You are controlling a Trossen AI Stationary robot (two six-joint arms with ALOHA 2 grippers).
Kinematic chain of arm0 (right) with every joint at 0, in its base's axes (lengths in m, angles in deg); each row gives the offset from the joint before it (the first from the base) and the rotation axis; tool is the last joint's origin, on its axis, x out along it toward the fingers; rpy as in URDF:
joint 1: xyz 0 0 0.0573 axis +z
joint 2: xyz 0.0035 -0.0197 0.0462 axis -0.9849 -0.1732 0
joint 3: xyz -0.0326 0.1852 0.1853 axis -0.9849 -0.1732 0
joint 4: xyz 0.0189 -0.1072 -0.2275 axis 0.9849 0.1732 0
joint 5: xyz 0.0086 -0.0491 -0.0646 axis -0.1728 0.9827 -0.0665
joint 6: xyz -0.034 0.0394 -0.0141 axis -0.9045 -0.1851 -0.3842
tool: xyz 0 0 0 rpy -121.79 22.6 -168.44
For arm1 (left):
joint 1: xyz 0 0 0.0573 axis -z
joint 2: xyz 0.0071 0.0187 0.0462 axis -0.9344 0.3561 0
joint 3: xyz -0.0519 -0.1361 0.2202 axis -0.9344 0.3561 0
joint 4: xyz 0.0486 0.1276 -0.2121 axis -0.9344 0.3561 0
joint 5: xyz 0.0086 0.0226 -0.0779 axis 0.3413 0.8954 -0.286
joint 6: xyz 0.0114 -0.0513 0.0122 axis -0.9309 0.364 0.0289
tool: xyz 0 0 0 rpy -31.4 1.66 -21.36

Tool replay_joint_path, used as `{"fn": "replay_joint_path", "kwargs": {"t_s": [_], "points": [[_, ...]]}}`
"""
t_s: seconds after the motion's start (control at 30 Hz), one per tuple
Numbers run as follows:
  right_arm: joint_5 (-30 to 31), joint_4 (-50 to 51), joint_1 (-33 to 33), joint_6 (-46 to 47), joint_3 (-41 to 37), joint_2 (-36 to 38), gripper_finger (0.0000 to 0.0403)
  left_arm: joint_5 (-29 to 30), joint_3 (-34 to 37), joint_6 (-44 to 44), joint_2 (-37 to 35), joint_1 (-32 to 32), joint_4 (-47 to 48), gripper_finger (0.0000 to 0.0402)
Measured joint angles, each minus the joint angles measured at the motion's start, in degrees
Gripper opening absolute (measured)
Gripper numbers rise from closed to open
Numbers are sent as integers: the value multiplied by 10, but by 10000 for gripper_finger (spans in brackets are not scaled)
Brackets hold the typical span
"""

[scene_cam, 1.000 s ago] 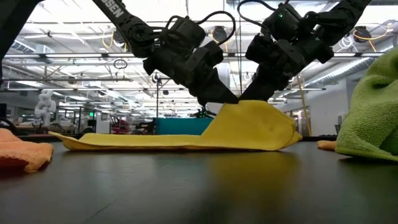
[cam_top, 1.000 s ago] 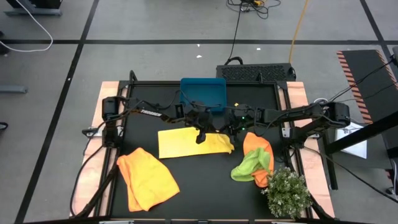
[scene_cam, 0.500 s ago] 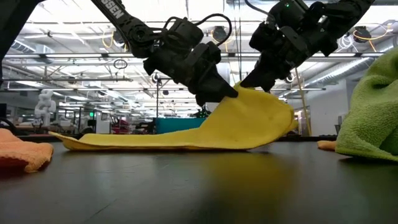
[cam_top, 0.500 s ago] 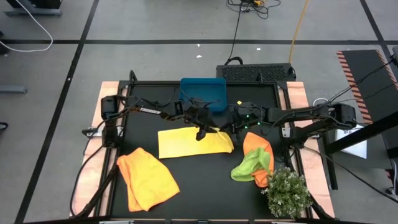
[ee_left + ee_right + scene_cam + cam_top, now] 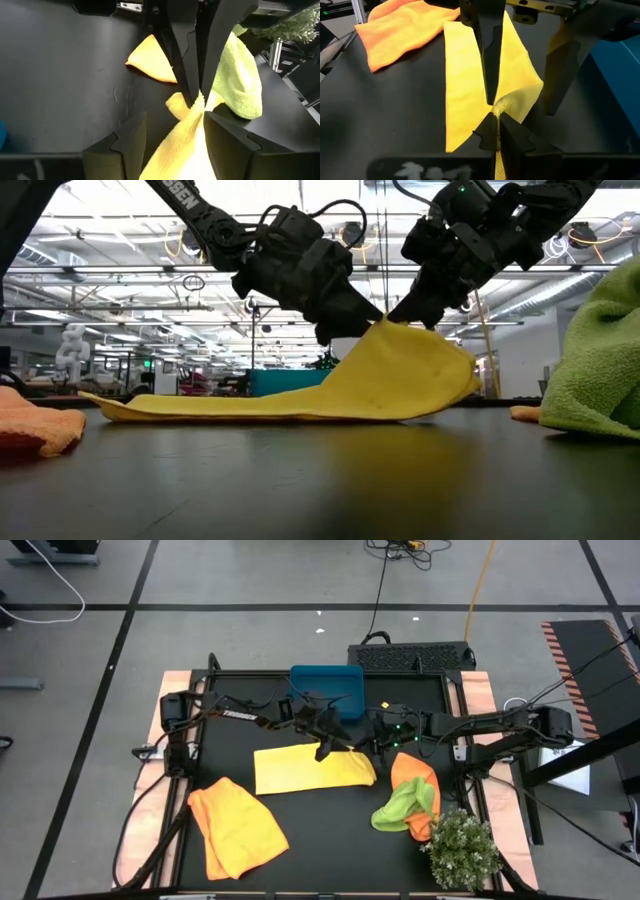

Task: Fold microfiber towels
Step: Fold the yellow microfiber towel

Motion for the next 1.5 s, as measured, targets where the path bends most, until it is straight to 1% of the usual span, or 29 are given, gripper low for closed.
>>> {"fn": "replay_joint_path", "kwargs": {"t_s": [0.4, 0.7, 0.8, 0.9, 1.0, 1.1, 1.23, 1.37, 1.4, 1.5], "points": [[-2, -5, 0, 8, 0, 0, 0, -7, 0, -10, 0, 22, -8, 200], [-3, -2, 1, 11, 0, 0, 0, 5, 0, -32, 0, 21, -1, 200], [-4, -1, 1, 10, 0, 0, 0, 20, 0, -47, 0, 19, 10, 200], [-4, 0, 1, 10, 0, 0, 0, 17, 0, -50, 0, 20, 10, 197], [-4, -1, 1, 10, 0, 0, 0, 9, 0, -63, 0, 22, 9, 175], [-4, -1, 2, 10, 0, 0, 0, 9, 0, -64, 7, 24, 4, 140], [-4, 0, 2, 10, 0, 0, 0, 9, 0, -70, 7, 24, 4, 84], [-4, -1, 2, 10, 0, 0, 0, 9, 0, -81, 7, 24, 5, 17], [-4, -1, 2, 10, 0, 0, 0, 9, 0, -82, 7, 24, 4, 10], [-4, -6, 2, 10, 0, 0, 3, 22, 0, -91, 7, 23, 4, 8]]}}
